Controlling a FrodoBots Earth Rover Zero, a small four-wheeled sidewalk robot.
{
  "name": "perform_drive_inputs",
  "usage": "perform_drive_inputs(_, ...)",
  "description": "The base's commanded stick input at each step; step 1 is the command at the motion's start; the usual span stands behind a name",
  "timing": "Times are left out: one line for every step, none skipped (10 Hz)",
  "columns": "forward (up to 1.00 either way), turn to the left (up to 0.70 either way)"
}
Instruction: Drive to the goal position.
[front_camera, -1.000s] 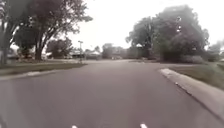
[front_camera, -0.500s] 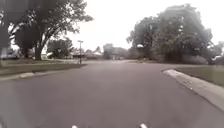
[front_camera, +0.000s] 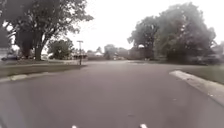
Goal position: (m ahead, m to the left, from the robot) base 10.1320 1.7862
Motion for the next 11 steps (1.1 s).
perform_drive_inputs(0.95,0.00)
perform_drive_inputs(0.29,0.00)
perform_drive_inputs(0.00,0.00)
perform_drive_inputs(0.00,0.00)
perform_drive_inputs(-0.20,0.00)
perform_drive_inputs(-0.79,0.00)
perform_drive_inputs(-0.86,0.00)
perform_drive_inputs(0.00,0.00)
perform_drive_inputs(0.03,0.00)
perform_drive_inputs(0.05,0.00)
perform_drive_inputs(0.00,0.00)
